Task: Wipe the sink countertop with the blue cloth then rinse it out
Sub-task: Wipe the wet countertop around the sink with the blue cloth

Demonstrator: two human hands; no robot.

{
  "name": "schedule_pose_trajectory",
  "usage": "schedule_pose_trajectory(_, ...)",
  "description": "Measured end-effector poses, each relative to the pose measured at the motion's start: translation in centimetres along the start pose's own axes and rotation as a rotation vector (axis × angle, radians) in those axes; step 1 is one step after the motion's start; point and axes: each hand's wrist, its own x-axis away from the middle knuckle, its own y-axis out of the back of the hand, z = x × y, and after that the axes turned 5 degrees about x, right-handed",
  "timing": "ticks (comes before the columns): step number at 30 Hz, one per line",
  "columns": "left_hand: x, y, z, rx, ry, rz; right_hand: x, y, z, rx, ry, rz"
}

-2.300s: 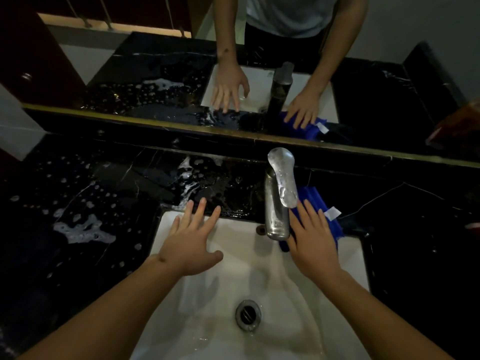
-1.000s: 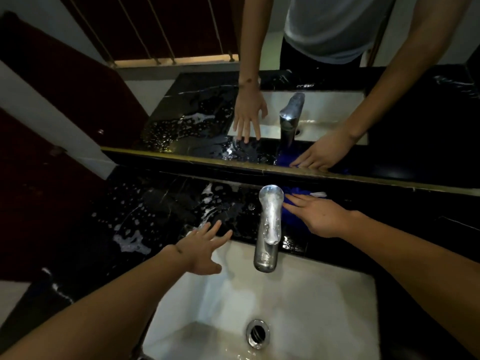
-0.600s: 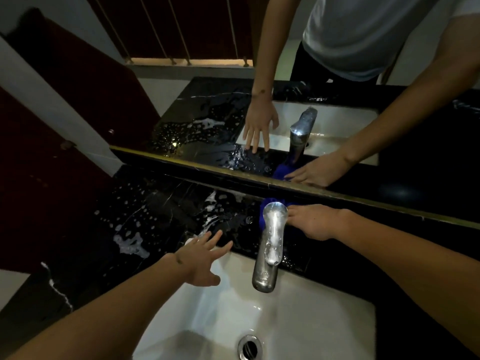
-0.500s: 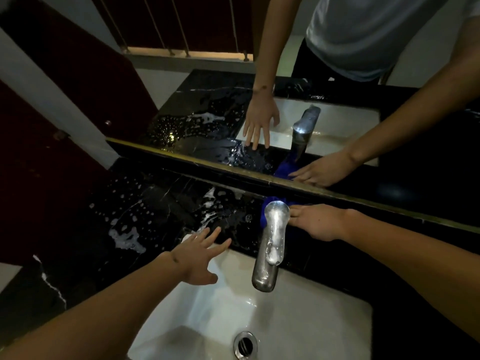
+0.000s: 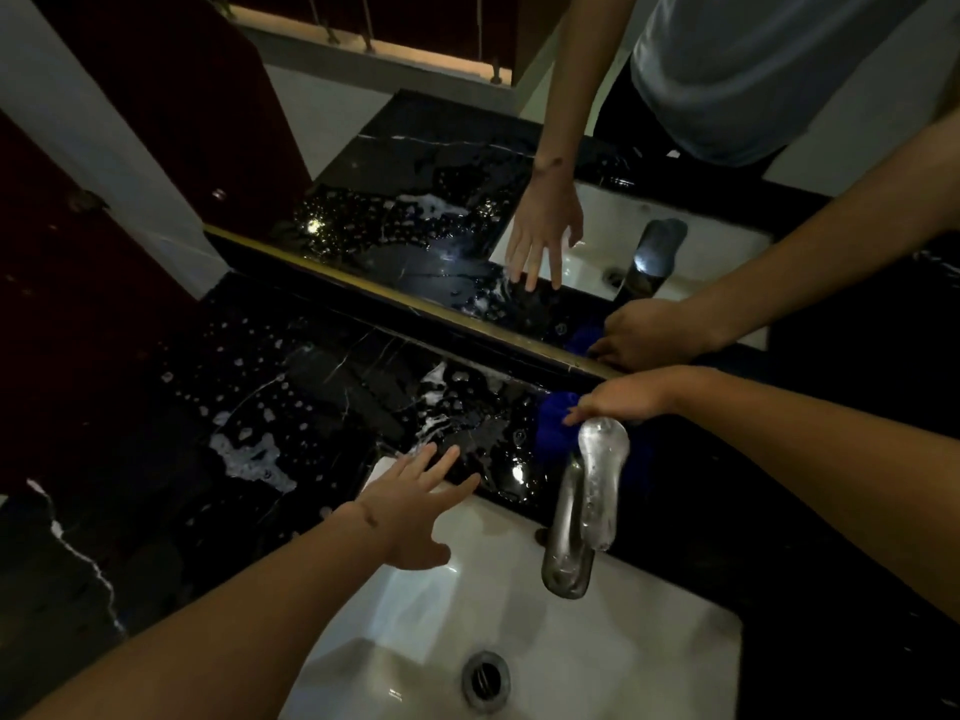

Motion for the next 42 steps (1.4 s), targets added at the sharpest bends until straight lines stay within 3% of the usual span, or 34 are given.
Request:
schedule_pose_trajectory(2,-0.1,-0.3,0.3,-0.019,-0.020,-0.021,-1.0,0.7,0.2,-0.165,-0.061,0.073)
schedule_pose_trajectory(5,-0.2,-0.5,0.4,-0.019,-0.036,-0.051,-2.1,2.0,4.0,-0.438,-0.294,0.172)
schedule_pose_trajectory(12,-0.1,-1.6,1.3,0.078,-0.110,-0.138,-6.3,8.7,9.7,-0.313,-0.387,0.306)
schedule_pose_trajectory(18,0.7,-4.1,4.8,0.079,-0.096,-0.339,-6.2,4.6,13.9,-0.491,-0.538,-0.046)
schedule_pose_trajectory(22,1.6,-5.3,7.4,0.120,-0.039,-0.398,-9.5,1.5,18.5,-0.682,-0.763,-0.382)
schedule_pose_trajectory(27,2.7,-6.0,8.5,0.102,-0.039,-0.403,-9.4,-0.2,25.5,-0.602,-0.916,-0.480)
schedule_pose_trajectory(35,2.9,-4.5,9.8,0.095,0.017,-0.353,-7.9,-7.2,29.2,-0.654,-1.229,-0.634)
schedule_pose_trajectory(37,2.9,-4.4,10.2,0.086,0.018,-0.339,-7.9,-7.6,29.1,-0.626,-1.201,-0.675)
schedule_pose_trajectory(42,3.0,-4.8,10.7,0.124,-0.013,-0.392,-9.9,-4.9,27.1,-0.422,-0.844,-0.653)
